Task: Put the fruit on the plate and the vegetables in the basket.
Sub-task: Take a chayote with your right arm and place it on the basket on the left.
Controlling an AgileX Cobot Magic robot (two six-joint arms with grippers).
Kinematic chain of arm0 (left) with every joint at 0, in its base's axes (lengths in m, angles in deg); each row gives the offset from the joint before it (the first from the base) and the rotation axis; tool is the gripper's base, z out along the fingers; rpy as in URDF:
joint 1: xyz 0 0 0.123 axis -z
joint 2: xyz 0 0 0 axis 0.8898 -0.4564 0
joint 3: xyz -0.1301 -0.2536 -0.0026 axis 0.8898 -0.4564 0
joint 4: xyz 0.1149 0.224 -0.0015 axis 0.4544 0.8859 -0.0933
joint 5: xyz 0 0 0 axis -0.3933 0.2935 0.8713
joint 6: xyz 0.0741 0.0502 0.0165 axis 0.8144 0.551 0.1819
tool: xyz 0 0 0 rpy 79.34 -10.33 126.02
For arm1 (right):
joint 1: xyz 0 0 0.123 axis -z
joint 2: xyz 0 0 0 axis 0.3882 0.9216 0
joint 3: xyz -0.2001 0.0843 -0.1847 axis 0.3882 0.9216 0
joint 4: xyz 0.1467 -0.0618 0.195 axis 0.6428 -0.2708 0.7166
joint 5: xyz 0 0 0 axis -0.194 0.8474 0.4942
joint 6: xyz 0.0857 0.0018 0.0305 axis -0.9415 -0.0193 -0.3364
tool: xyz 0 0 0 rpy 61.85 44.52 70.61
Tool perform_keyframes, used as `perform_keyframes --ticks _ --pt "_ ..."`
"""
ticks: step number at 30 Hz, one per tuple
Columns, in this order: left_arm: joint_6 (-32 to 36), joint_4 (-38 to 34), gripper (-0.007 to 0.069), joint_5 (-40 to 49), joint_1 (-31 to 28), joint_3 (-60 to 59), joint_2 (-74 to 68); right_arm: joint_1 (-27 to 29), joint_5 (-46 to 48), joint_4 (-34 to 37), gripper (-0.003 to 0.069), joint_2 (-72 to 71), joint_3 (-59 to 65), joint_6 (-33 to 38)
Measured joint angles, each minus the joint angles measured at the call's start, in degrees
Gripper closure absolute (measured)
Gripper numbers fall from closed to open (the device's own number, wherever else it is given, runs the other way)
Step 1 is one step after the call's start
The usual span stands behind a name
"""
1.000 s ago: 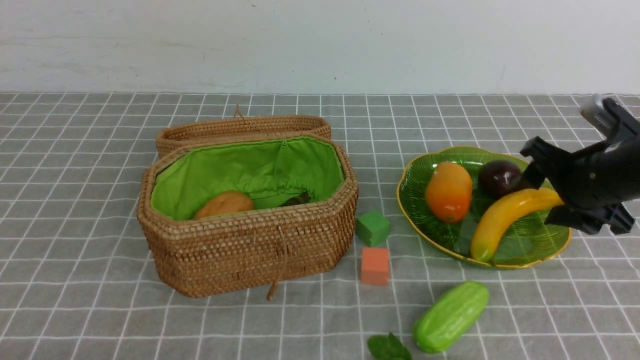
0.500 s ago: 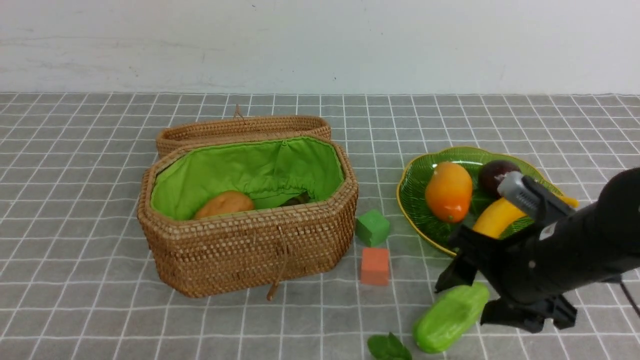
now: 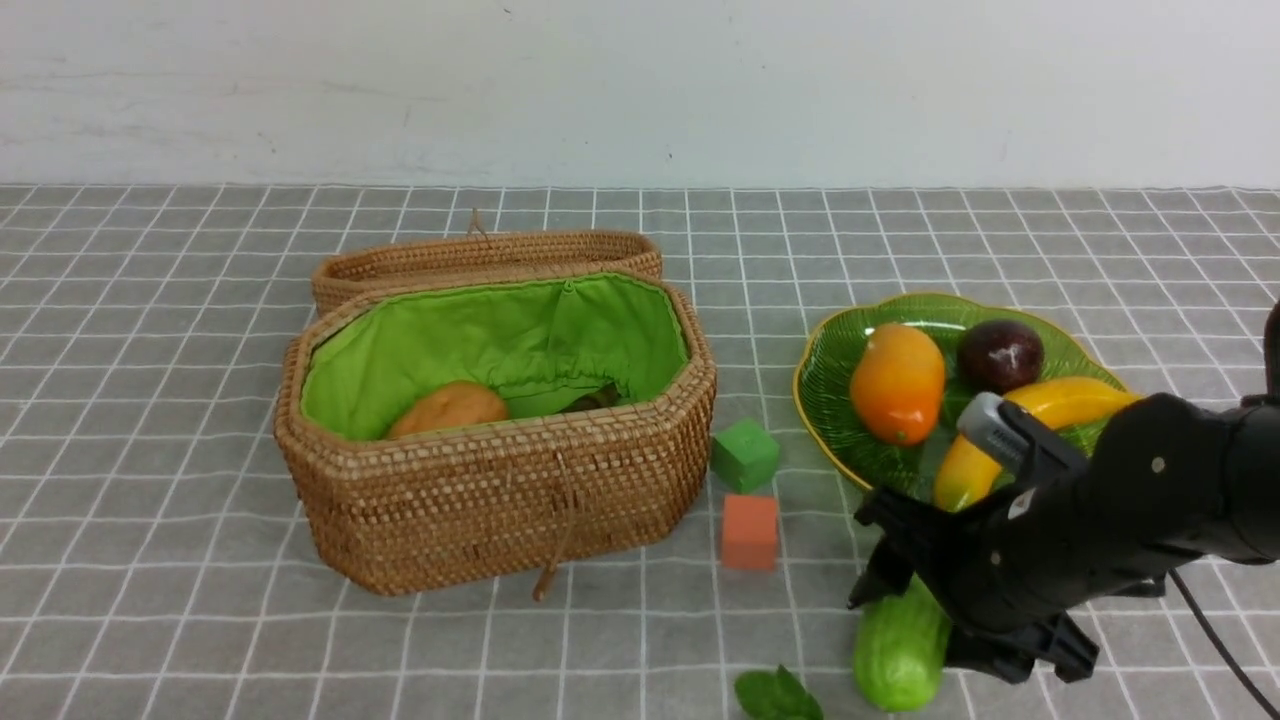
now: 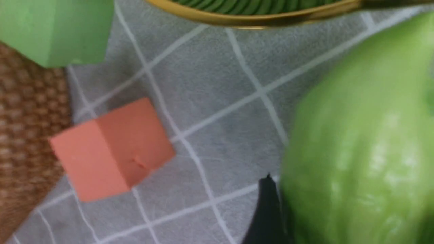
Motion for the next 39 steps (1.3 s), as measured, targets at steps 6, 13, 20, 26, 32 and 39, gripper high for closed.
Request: perform_keyframes --ticks 6,13,20,26,32,39 --pt "0.0 0.0 0.0414 0.0 0.0 0.0 0.0 0.0 1.2 0.0 0.0217 -0.2 0.0 7.2" --pt "0.0 0.0 0.0411 0.0 0.0 0.0 0.0 0.0 4.9 0.0 0.0217 -5.6 -2.3 20.9" --pt "0.0 0.0 0.0406 0.0 0.0 0.0 0.0 0.0 11.4 8.0 0.0217 -11.1 -16.0 44.6" --pt "0.0 0.0 0.0399 0.0 0.0 0.0 0.0 -0.1 13.5 25.8 0.0217 -7.5 -30.3 66.1" --pt "0.0 0.0 0.0395 0.0 0.0 0.0 0.0 -1.7 19.0 41.7 0.0217 3.9 -44.0 80.9" --pt "0.0 0.0 0.0388 0.0 0.0 0.0 0.0 -6.0 19.6 39.0 0.0217 16.0 -54.9 82.7"
